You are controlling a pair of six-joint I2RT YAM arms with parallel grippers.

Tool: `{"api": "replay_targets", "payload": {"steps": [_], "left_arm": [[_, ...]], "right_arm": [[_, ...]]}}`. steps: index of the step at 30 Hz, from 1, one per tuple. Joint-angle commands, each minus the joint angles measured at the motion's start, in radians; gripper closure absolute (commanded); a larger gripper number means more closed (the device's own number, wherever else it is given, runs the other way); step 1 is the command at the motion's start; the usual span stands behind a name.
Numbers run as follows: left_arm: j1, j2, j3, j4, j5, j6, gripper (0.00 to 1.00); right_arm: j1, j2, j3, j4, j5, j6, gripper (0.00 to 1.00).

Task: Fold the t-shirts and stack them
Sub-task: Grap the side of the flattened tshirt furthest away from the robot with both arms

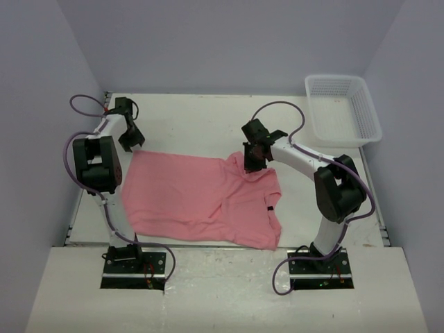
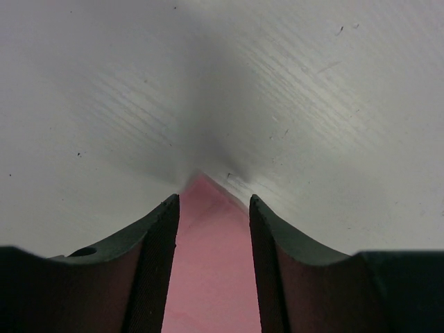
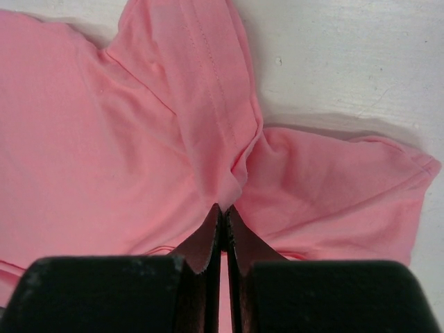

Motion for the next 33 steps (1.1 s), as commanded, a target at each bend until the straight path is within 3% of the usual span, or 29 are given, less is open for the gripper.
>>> {"api": "replay_targets", "payload": {"steps": [1, 11, 14, 15, 17, 18, 27, 33], "left_arm": [[0.012, 0.018, 0.038, -0.019, -0.005, -0.011, 0.54], [0.012, 0.060, 0.038, -0.035, -0.020, -0.013, 0.60], [0.012, 0.069, 0.035, -0.033, -0.010, -0.014, 0.72], [0.012, 0.071, 0.032, -0.033, -0.008, -0.014, 0.81], [0.012, 0.071, 0.026, -0.033, -0.010, -0.014, 0.88], [0.012, 0.069, 0.025, -0.033, -0.011, -0.013, 0.99], [0.012, 0.005, 0.005, -0.039, -0.033, -0.025, 1.00], [0.010, -0.049, -0.001, -0.044, -0.022, -0.020, 1.00]], "right_arm": [[0.002, -0.053, -0.001, 0.018, -0.013, -0.007, 1.00], [0.001, -0.050, 0.002, 0.023, -0.023, 0.004, 1.00], [0.001, -0.046, 0.002, 0.023, -0.020, 0.005, 1.00], [0.001, -0.046, 0.001, 0.023, -0.020, 0.005, 1.00], [0.001, -0.046, -0.002, 0.023, -0.010, 0.007, 1.00], [-0.001, -0.044, -0.002, 0.021, -0.006, 0.007, 1.00], [-0.057, -0.006, 0.069, -0.037, 0.100, -0.040, 1.00], [-0.201, 0.032, 0.185, -0.083, 0.140, -0.135, 1.00]]}}
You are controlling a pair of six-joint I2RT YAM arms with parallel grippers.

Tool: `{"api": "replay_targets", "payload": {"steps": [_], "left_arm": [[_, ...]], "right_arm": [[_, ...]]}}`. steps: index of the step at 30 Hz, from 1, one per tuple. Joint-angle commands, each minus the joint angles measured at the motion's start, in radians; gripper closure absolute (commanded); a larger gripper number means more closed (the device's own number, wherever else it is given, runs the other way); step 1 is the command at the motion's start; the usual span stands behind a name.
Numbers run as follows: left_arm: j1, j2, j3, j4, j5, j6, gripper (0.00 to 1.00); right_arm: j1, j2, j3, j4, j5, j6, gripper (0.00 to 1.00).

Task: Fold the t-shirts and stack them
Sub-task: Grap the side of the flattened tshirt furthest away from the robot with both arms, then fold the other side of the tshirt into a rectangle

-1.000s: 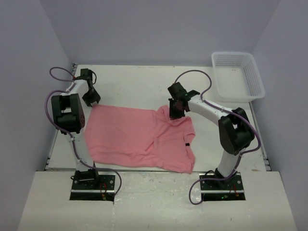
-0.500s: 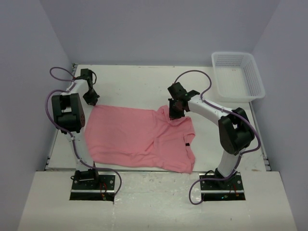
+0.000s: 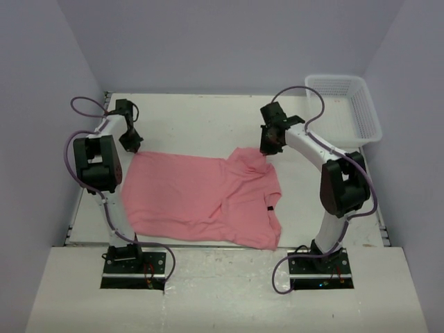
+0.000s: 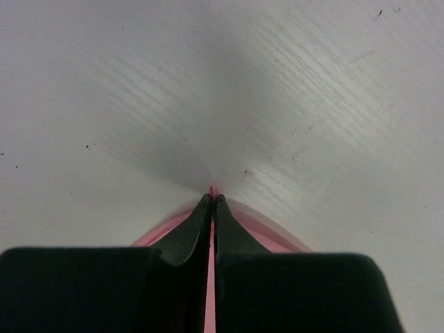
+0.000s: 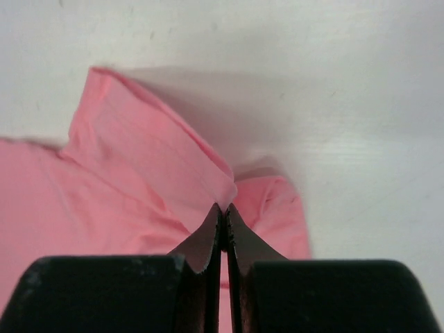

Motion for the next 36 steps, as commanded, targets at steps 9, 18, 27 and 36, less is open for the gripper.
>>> {"api": "replay_targets", "payload": {"steps": [9, 18, 27, 36], "left_arm": [[0.005, -0.127, -0.037, -0.017, -0.063, -0.049, 1.00], [0.009, -0.074, 0.062, -0.045, -0.077, -0.061, 1.00], [0.011, -0.012, 0.157, -0.055, -0.040, -0.073, 1.00], [0.008, -0.033, 0.112, -0.061, -0.022, -0.072, 1.00]], "right_arm": [[-0.139, 0.103, 0.227, -0.024, 0.050, -0.163, 1.00], [-0.178, 0.285, 0.576, -0.100, -0.080, -0.235, 1.00], [-0.198, 0.463, 0.916, -0.232, -0.202, -0.300, 1.00], [-0.199, 0.427, 0.835, -0.214, -0.229, -0.269, 1.00]]}}
